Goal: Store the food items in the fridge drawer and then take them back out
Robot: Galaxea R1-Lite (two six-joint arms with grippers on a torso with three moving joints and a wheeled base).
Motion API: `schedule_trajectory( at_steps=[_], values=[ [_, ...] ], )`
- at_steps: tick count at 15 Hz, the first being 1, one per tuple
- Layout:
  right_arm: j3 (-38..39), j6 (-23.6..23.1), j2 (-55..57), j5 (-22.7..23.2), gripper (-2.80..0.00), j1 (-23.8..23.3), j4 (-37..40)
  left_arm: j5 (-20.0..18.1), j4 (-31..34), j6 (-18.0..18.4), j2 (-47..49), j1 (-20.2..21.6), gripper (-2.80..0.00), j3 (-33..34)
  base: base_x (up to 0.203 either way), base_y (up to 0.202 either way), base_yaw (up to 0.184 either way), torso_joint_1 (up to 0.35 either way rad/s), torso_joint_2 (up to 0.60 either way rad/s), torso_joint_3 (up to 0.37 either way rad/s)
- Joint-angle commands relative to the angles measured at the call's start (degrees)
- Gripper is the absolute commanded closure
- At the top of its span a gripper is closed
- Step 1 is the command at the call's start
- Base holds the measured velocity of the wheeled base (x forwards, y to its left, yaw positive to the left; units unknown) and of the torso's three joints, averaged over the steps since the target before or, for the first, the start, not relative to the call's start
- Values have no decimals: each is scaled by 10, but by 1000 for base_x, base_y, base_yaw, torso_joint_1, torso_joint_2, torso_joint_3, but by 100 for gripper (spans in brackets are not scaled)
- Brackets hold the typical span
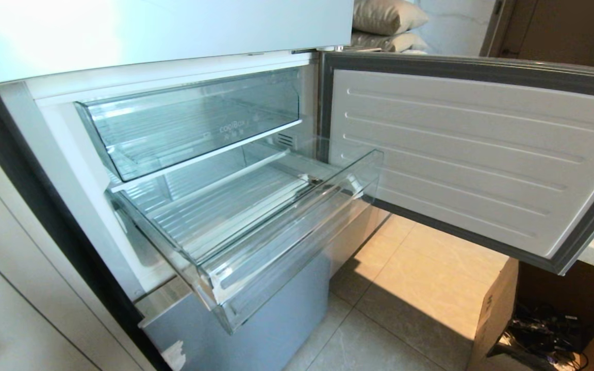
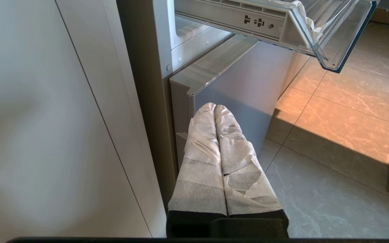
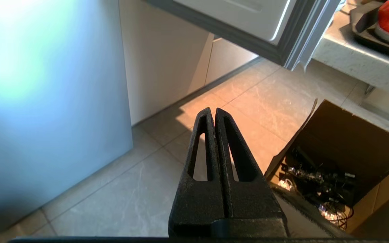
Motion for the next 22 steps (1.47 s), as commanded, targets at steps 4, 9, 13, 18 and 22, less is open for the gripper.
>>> schedule_trajectory(
  at_steps=[4,9,13,18,22],
  values=[
    [1,2,-5,-1,0,0,3,0,0,0,0,0,0,0,0,0,0,0,0,0],
    [2,2,-5,-1,0,0,3,0,0,0,0,0,0,0,3,-4,113,2,1,1],
    [1,2,-6,-1,0,0,3,1,0,0,0,0,0,0,1,-8,176,4,4,1],
    [1,-7,122,7,0,11,-13,0,0,0,0,0,0,0,1,-4,95,1,2,0],
    [-19,-12,416,42,0,54,-138,0,0,0,0,0,0,0,0,0,0,0,0,0]
  ],
)
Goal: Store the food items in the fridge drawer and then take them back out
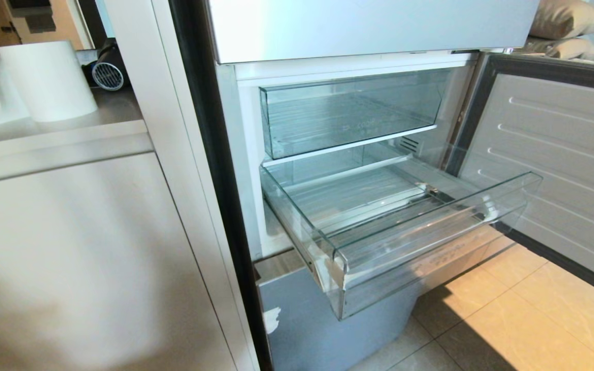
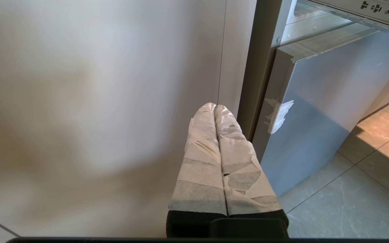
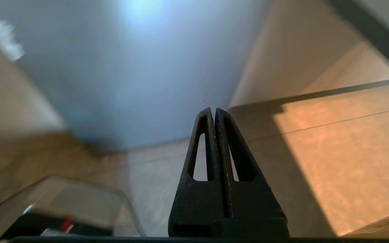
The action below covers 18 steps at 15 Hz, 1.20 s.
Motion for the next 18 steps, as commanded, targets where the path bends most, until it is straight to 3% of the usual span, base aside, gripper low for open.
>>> schedule_trajectory(
  at_steps=[1,5,8,13,15,17,18],
  values=[
    [-24,3,243,12,0,20,-75,0,0,0,0,0,0,0,0,0,0,0,0,0],
    [-113,23,539,30,0,41,-224,0,0,0,0,1,0,0,0,0,0,0,0,0],
    [-218,28,676,44,0,92,-347,0,0,0,0,0,0,0,0,0,0,0,0,0],
    [-446,44,846,38,0,142,-397,0,0,0,0,0,0,0,0,0,0,0,0,0],
    [-507,74,894,-11,0,176,-427,0,0,0,0,0,0,0,0,0,0,0,0,0],
    [-498,116,897,-104,0,210,-495,0,0,0,0,0,0,0,0,0,0,0,0,0],
    [-467,123,878,-114,0,218,-508,0,0,0,0,0,0,0,0,0,0,0,0,0]
  ],
)
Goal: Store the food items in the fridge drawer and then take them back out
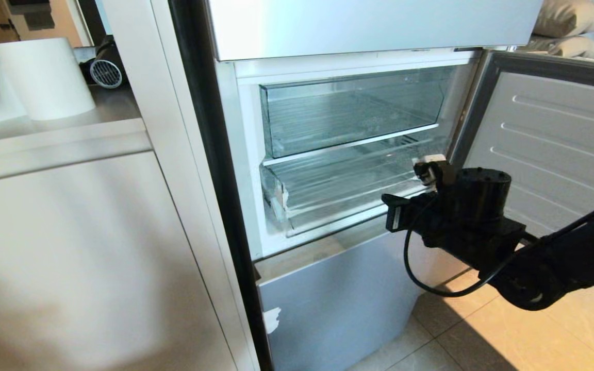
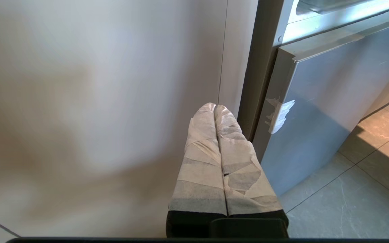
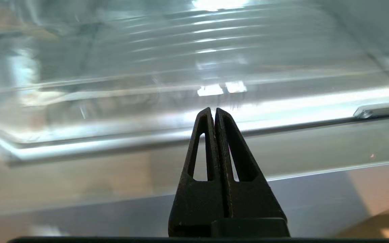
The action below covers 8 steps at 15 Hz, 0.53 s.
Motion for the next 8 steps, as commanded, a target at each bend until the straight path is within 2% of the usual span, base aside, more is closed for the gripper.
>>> schedule_trajectory(
  at_steps=[1,5,8],
  values=[
    [60,10,-32,-29,0,22,-26,0,0,0,0,0,0,0,0,0,0,0,0,0],
    [195,11,-226,-34,0,32,-28,0,0,0,0,0,0,0,0,0,0,0,0,0],
    [284,1,-430,-36,0,33,53,0,0,0,0,1,0,0,0,0,0,0,0,0]
  ],
)
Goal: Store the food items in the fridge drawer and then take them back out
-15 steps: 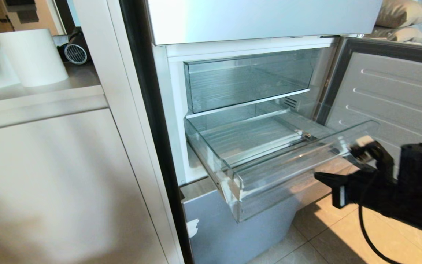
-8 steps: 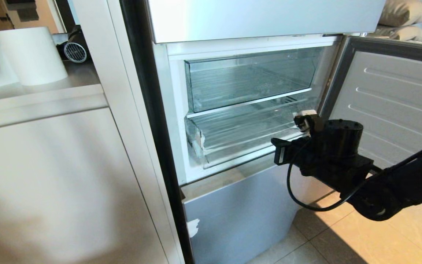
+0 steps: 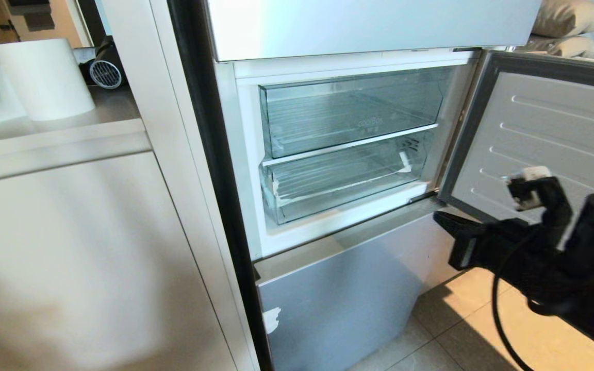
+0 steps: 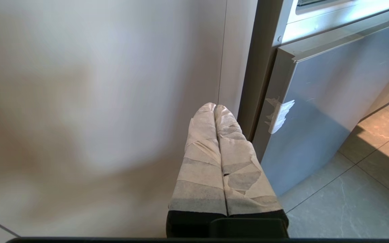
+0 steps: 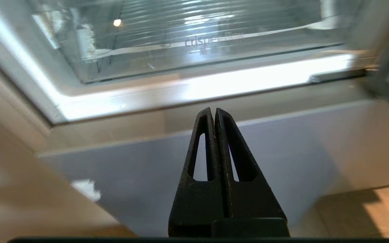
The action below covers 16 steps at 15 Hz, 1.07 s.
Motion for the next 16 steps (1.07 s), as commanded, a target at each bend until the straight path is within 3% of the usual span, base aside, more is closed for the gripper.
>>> schedule_trajectory(
  at_steps=[1,3,5,8,10,13,16],
  values=[
    [66,-15,-230,-1,0,-3,93,0,0,0,0,0,0,0,0,0,0,0,0,0],
    [102,-41,-370,0,0,-36,225,0,0,0,0,1,0,0,0,0,0,0,0,0],
    [139,-64,-504,18,0,-111,342,1,0,0,0,1,0,0,0,0,0,0,0,0],
    [205,-83,-690,83,0,-205,431,0,0,0,0,0,0,0,0,0,0,0,0,0],
    [221,-88,-800,105,0,-234,486,0,0,0,0,0,0,0,0,0,0,0,0,0],
    [252,-96,-846,82,0,-267,560,0,0,0,0,0,0,0,0,0,0,0,0,0],
    [253,-92,-844,79,0,-269,563,0,0,0,0,1,0,0,0,0,0,0,0,0]
  ],
)
